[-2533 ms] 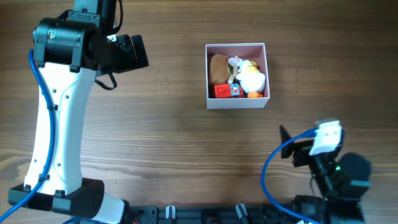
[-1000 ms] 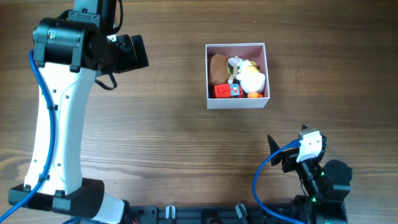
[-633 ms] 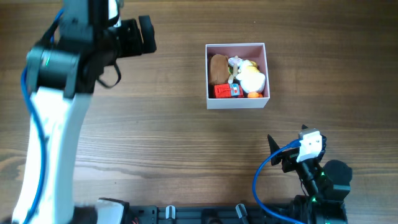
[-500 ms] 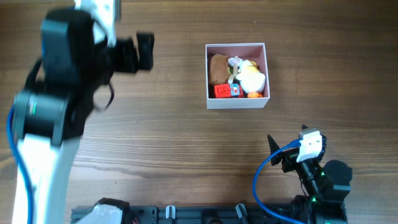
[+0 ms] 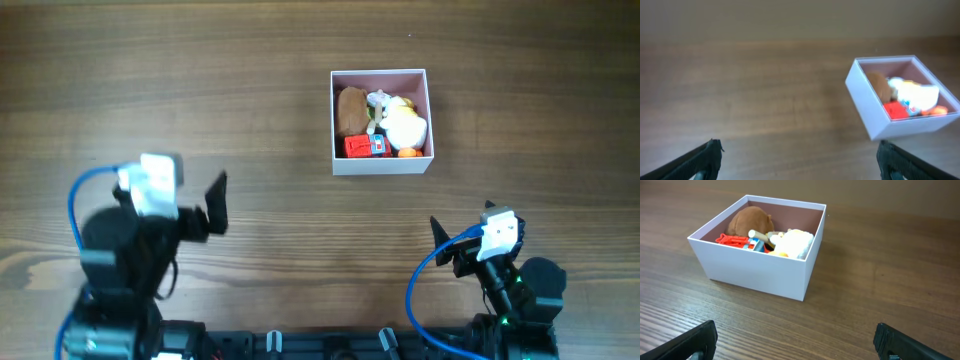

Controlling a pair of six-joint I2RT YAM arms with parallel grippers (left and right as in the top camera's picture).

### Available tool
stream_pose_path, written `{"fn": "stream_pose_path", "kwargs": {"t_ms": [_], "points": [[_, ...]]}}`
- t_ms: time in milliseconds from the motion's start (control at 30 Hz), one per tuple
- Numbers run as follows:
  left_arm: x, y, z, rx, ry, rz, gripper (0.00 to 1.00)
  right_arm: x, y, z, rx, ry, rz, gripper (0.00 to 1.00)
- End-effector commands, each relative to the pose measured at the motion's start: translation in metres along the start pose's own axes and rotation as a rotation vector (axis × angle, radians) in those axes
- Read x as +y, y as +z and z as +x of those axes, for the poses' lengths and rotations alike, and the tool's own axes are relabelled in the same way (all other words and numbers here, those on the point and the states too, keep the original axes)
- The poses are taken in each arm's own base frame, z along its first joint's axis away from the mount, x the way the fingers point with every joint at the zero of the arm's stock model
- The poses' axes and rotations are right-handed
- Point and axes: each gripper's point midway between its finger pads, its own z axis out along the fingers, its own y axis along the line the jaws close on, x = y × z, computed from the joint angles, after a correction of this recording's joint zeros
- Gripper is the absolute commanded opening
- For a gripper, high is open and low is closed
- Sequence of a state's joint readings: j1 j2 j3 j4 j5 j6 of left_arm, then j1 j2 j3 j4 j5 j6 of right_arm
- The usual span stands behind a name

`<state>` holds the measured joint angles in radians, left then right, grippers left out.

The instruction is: Pack container

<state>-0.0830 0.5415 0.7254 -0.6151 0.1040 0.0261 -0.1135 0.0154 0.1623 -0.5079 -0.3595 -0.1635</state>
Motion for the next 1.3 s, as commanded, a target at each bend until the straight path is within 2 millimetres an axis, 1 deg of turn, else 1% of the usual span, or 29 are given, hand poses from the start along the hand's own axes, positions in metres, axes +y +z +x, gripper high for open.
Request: {"fn": "stream_pose_path", "kwargs": {"t_ms": [0, 200, 367, 633, 800, 900, 967, 1267], "points": [[0.000, 0.004, 0.034, -0.025, 0.022, 0.014, 1.00, 0.004, 0.000, 0.000, -0.010, -0.021, -0.022, 1.00], [0.003, 0.014, 0.073, -0.047, 0.025, 0.015, 1.00, 0.004, 0.000, 0.000, -0.010, -0.021, -0.022, 1.00], [0.004, 0.018, 0.091, -0.043, 0.024, 0.014, 1.00, 0.004, 0.000, 0.000, -0.010, -0.022, -0.022, 1.00], [0.005, 0.020, 0.106, -0.074, 0.028, 0.015, 1.00, 0.004, 0.000, 0.000, -0.010, -0.022, -0.022, 1.00], [0.005, 0.020, 0.111, -0.112, 0.032, 0.016, 1.00, 0.004, 0.000, 0.000, -0.010, -0.021, -0.022, 1.00], [0.007, 0.025, 0.121, -0.086, 0.028, 0.013, 1.00, 0.004, 0.000, 0.000, -0.010, -0.021, -0.022, 0.99], [0.007, 0.030, 0.131, -0.059, 0.025, 0.012, 1.00, 0.004, 0.000, 0.000, -0.010, -0.021, -0.022, 1.00], [0.007, 0.030, 0.131, -0.060, 0.025, 0.012, 1.00, 0.004, 0.000, 0.000, -0.010, -0.021, -0.022, 1.00]]}}
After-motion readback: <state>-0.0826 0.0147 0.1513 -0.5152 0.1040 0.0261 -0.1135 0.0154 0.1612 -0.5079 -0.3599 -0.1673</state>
